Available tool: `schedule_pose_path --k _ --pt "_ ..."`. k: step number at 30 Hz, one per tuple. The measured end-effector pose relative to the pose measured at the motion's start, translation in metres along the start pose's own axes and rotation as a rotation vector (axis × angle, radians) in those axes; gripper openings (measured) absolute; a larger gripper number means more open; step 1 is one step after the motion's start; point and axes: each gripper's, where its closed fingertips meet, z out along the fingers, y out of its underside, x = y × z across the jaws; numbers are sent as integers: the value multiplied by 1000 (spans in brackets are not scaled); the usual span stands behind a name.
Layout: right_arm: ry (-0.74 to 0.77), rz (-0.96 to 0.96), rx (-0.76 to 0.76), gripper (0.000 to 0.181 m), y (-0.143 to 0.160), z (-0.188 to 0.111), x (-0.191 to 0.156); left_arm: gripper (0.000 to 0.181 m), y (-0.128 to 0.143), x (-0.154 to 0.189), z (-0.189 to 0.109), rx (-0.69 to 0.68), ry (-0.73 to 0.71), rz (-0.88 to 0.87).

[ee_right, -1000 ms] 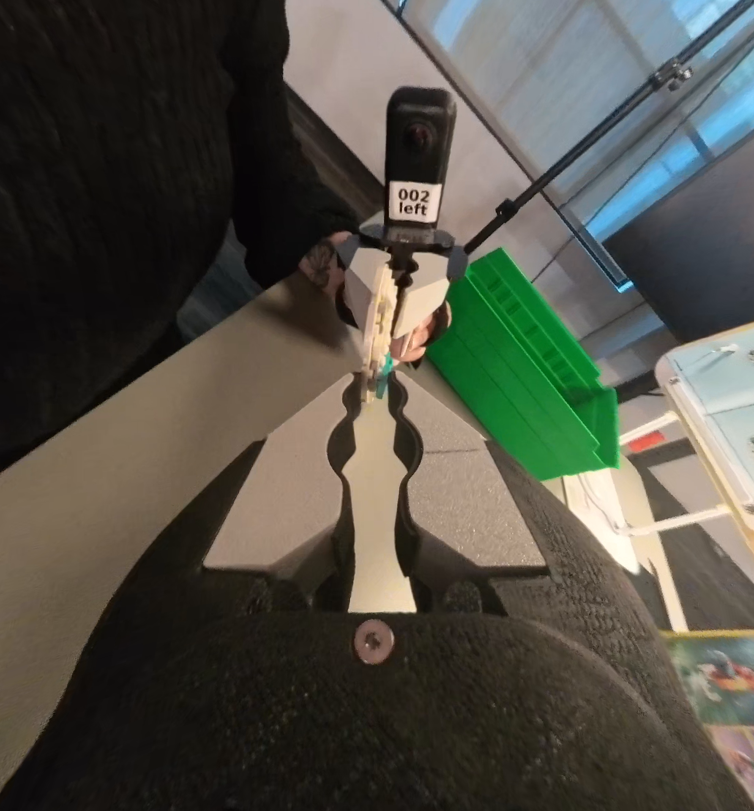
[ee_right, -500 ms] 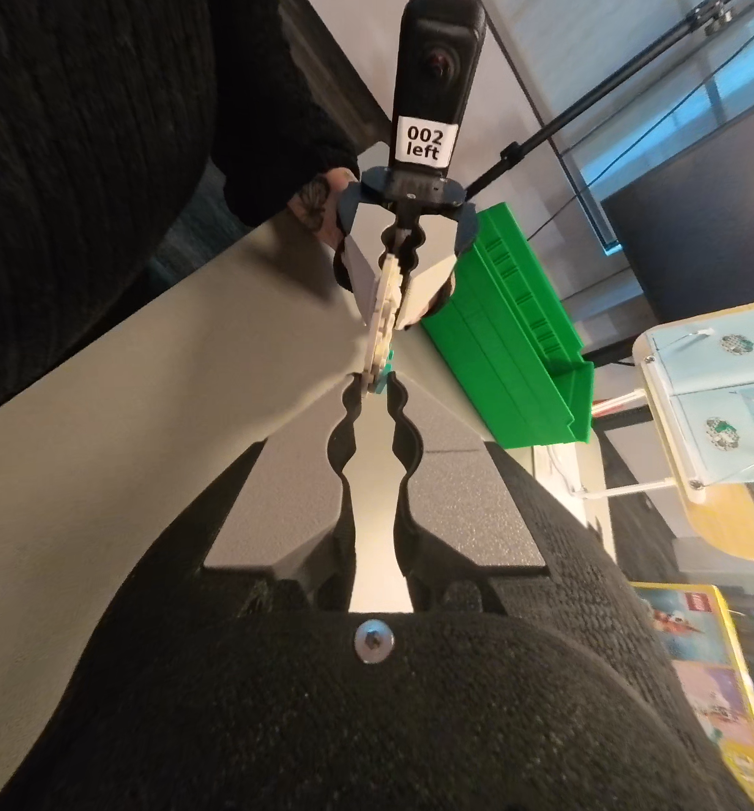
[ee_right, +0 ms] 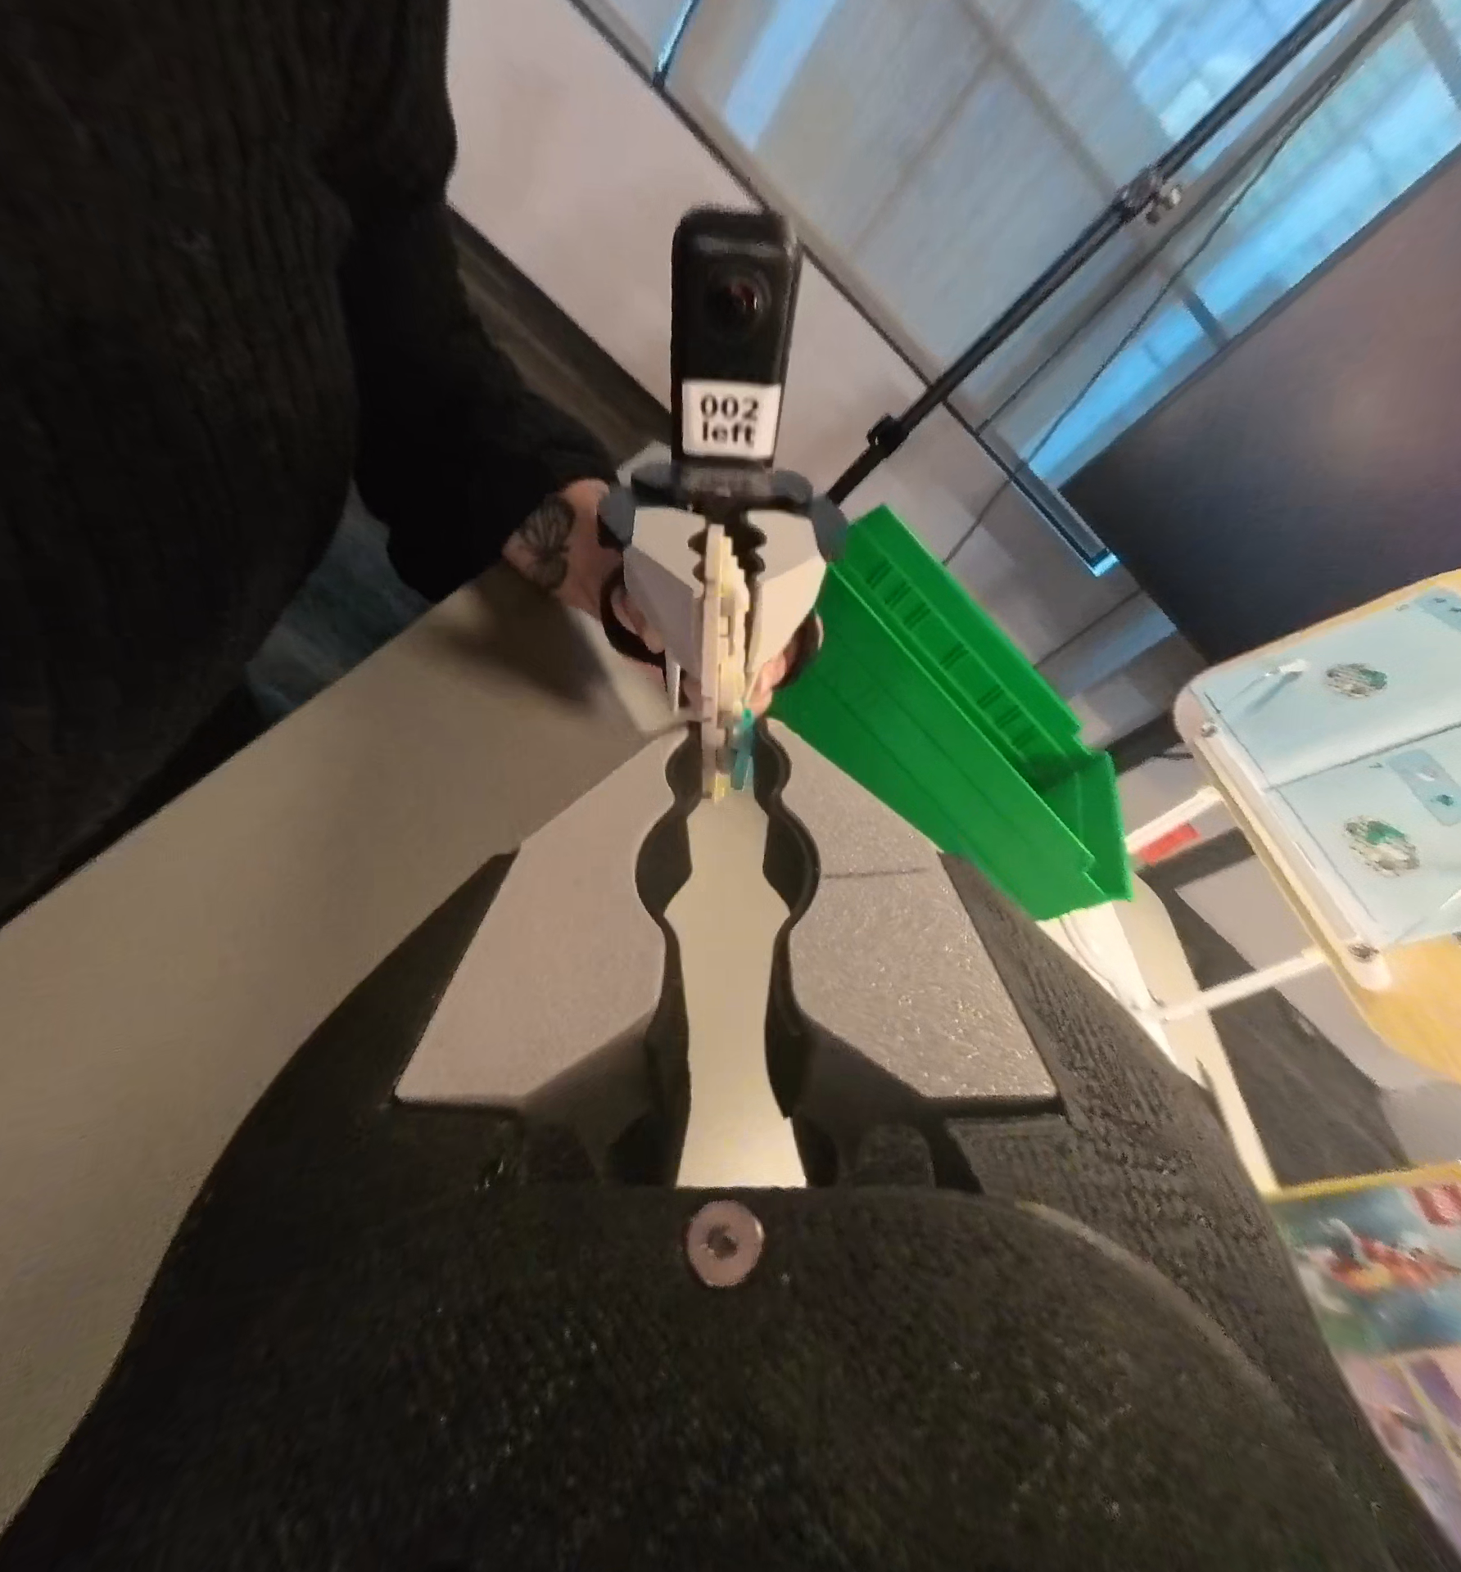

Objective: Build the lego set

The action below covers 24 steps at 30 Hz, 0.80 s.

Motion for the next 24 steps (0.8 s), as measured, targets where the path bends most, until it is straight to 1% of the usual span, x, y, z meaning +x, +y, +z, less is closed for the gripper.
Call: schedule_pose_path --k 3,8,13,16,17,19,21,22,24 --pt "12 -101 -112 10 10 0 -2 5 6 2 1 -41 12 16" --pt "16 -190 -234 10 26 2 -5 5 15 3 2 -101 20 32" --pt "11 -152 -219 9 26 2 -4 5 15 3 3 -102 13 51" --pt "35 -78 -150 10 18 4 2 5 7 -5 0 -57 -16 24" --pt "68 -37 -114 10 14 5 8 5 1 -11 -3 -23 -36 3" --pt "132 33 15 12 -6 7 24 5 -18 -27 -7 83 -80 -52" --pt "131 85 90 34 -22 7 35 5 -49 -45 -16 263 -102 -125" --pt "138 105 130 41 -31 5 43 5 -65 -54 -21 350 -99 -165" --pt "145 133 232 44 -57 0 60 5 -92 -73 -31 505 -81 -214"
